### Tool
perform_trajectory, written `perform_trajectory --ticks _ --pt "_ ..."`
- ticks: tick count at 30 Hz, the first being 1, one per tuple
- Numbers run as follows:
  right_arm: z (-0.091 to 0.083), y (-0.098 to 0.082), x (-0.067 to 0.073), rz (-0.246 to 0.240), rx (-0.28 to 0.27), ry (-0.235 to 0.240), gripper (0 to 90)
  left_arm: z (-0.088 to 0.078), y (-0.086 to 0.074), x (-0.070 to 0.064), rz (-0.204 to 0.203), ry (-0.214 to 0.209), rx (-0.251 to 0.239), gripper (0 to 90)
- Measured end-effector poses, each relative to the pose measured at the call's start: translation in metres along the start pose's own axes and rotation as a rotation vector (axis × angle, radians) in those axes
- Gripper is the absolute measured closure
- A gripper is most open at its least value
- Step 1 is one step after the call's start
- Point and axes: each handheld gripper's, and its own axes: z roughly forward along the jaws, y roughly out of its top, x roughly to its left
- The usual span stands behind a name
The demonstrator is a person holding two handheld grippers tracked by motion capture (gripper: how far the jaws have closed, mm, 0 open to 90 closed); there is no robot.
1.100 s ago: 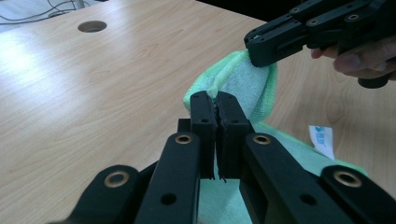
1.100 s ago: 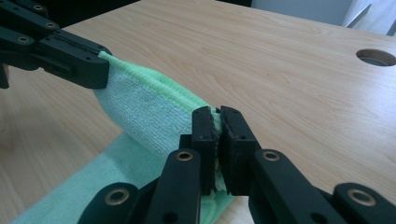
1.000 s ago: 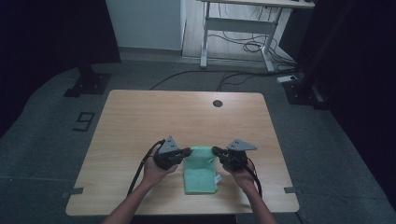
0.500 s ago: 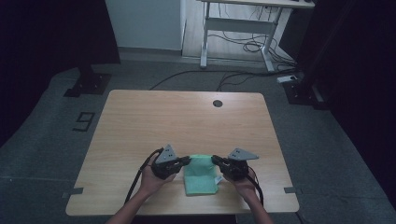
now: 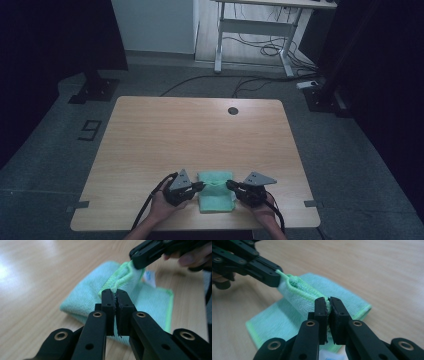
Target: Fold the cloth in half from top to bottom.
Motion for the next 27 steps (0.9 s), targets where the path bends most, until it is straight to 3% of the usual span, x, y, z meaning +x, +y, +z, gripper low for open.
perform_trajectory --ticks 4,6,10,14,16,21,24,27 --pt "0.006 -0.007 0.005 -0.011 0.058 0.010 84.0 0.012 -0.005 -0.001 -0.001 0.006 0.061 86.0" --pt "0.008 -0.008 0.006 -0.009 0.075 0.013 84.0 0.016 -0.005 0.001 -0.008 0.003 0.072 86.1" --pt "0.011 -0.007 0.004 -0.004 0.100 0.008 84.1 0.021 -0.001 0.004 0.012 0.036 0.088 86.3" --pt "0.019 -0.002 -0.002 -0.002 0.118 -0.013 84.2 0.030 0.006 0.016 0.003 0.064 0.099 86.3" --pt "0.025 0.001 -0.010 0.020 0.119 -0.020 84.3 0.035 0.010 0.024 -0.003 0.084 0.100 86.3" --pt "0.033 0.009 -0.025 0.071 0.094 -0.046 84.3 0.034 0.017 0.031 -0.017 0.104 0.061 86.3" --pt "0.022 0.009 -0.020 0.061 0.053 -0.032 84.2 0.020 0.016 0.023 0.002 0.099 0.012 86.1" --pt "0.010 0.006 -0.012 0.037 0.027 -0.015 83.3 0.009 0.013 0.010 0.047 0.098 -0.013 85.1"
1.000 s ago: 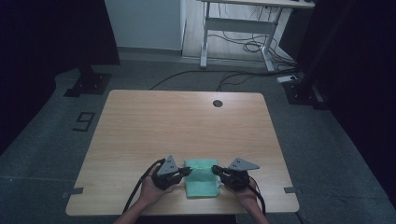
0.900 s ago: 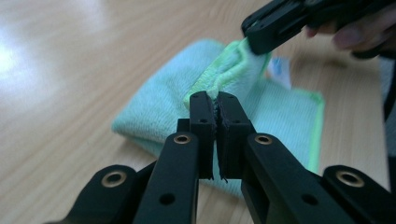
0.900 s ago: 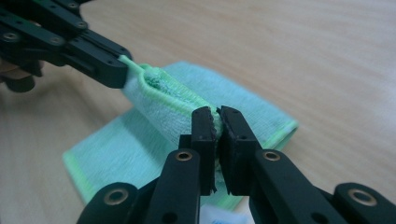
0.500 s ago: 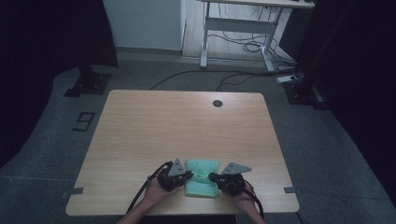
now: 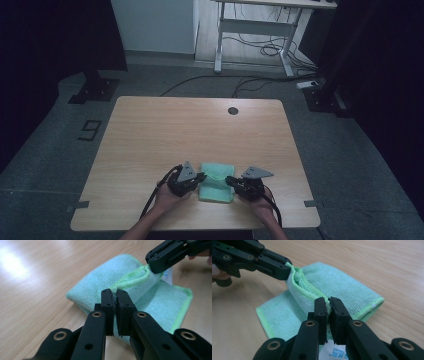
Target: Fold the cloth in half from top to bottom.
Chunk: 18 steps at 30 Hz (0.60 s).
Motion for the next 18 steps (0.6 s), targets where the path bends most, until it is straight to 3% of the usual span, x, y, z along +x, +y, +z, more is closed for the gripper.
perform_trajectory --ticks 2,7,13,15,18 --pt "-0.006 -0.003 0.006 -0.024 -0.005 -0.001 82.3 -0.005 -0.002 -0.009 0.027 -0.001 -0.011 84.4" --pt "-0.006 -0.013 0.011 -0.032 0.021 0.009 81.1 0.000 -0.010 -0.022 0.044 -0.019 0.017 80.2" --pt "-0.006 -0.015 0.008 -0.027 0.036 0.030 78.8 0.002 -0.018 -0.021 0.009 -0.065 0.027 73.8" --pt "-0.009 -0.016 0.008 -0.032 0.038 0.047 71.0 0.000 -0.018 -0.021 -0.006 -0.098 0.021 66.3" --pt "-0.012 -0.015 0.009 -0.035 0.033 0.056 59.8 0.002 -0.017 -0.024 -0.001 -0.112 0.043 54.8"
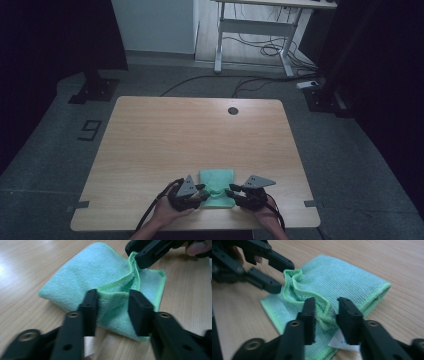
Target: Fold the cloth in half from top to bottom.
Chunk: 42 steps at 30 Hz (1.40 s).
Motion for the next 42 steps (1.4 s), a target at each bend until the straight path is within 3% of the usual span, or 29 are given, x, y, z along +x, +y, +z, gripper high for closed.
perform_trajectory --ticks 2,6,9,11,14,18,21,26,31,34,39,42 --pt "-0.003 0.002 0.000 -0.002 -0.008 -0.009 52.9 0.001 0.000 -0.001 -0.005 0.006 0.005 51.1" --pt "-0.006 0.006 -0.004 0.014 -0.020 -0.013 48.0 0.001 0.001 0.000 -0.042 -0.020 -0.003 46.3" --pt "-0.005 0.007 -0.005 0.022 -0.013 0.016 52.8 -0.003 0.002 0.001 -0.058 -0.047 -0.021 46.9" --pt "-0.005 0.005 -0.004 0.027 -0.003 0.052 56.5 -0.007 0.002 0.001 -0.061 -0.094 -0.022 49.6" --pt "-0.006 0.001 0.000 0.023 0.023 0.078 60.0 -0.011 0.001 -0.001 -0.054 -0.111 -0.032 50.5" --pt "-0.006 -0.002 0.002 0.031 0.061 0.086 60.2 -0.017 0.003 0.004 -0.092 -0.076 -0.082 49.3" --pt "-0.008 0.003 0.002 0.032 0.043 0.070 58.4 -0.014 0.009 0.014 -0.116 -0.038 -0.089 49.0" --pt "-0.004 0.021 -0.006 0.041 -0.003 0.017 56.2 -0.005 0.019 0.034 -0.167 0.007 -0.083 49.7" --pt "0.016 0.032 -0.004 0.012 0.036 -0.011 54.7 0.010 0.023 0.047 -0.208 0.020 -0.034 51.3" --pt "0.025 0.025 0.001 -0.010 0.084 -0.005 54.7 0.014 0.019 0.043 -0.191 0.007 0.009 51.3" --pt "0.019 0.008 0.011 -0.036 0.104 -0.017 50.4 0.015 0.013 0.030 -0.120 0.012 0.053 46.9" --pt "0.015 0.001 0.013 -0.046 0.121 -0.024 48.9 0.017 0.010 0.027 -0.116 0.013 0.057 43.7"
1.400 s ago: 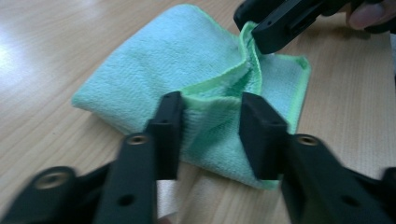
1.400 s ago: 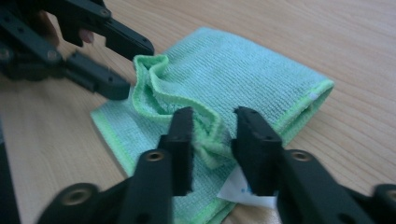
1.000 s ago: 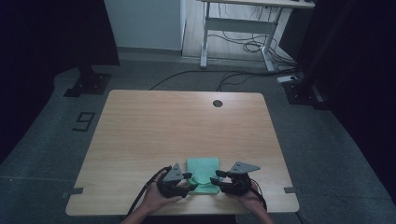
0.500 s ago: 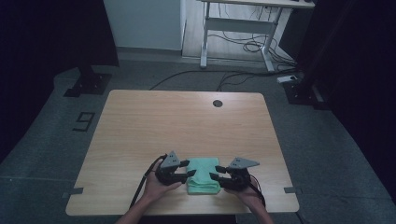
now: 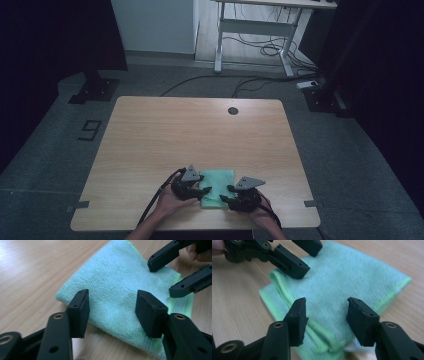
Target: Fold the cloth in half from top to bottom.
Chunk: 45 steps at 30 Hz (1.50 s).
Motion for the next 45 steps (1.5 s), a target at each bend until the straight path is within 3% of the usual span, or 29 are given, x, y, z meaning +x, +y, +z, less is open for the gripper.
perform_trajectory --ticks 10,14,19,22,27,31,35,45 --pt "-0.001 -0.003 -0.003 0.020 0.009 0.010 48.6 0.001 0.001 -0.003 0.008 0.002 0.015 38.8" --pt "-0.006 0.003 -0.004 0.034 -0.017 0.001 47.4 -0.006 0.009 -0.001 0.009 0.014 -0.021 38.3" --pt "-0.005 0.021 0.001 0.027 -0.074 -0.014 46.7 -0.007 0.025 0.018 -0.055 0.035 -0.060 40.9" --pt "0.003 0.032 0.004 0.025 -0.094 -0.018 46.4 0.000 0.031 0.028 -0.067 0.057 -0.029 44.4" --pt "0.025 0.043 0.013 0.021 -0.058 -0.006 44.7 0.012 0.029 0.038 -0.117 0.058 0.017 49.3" --pt "0.035 0.038 0.024 -0.022 -0.001 0.003 42.2 0.015 0.026 0.035 -0.105 0.066 0.030 50.3" --pt "0.034 0.026 0.033 -0.063 0.035 -0.012 40.1 0.015 0.024 0.034 -0.090 0.075 0.043 50.1" --pt "0.013 0.015 0.025 -0.025 -0.018 -0.007 37.7 0.017 0.021 0.032 -0.092 0.085 0.039 49.1"
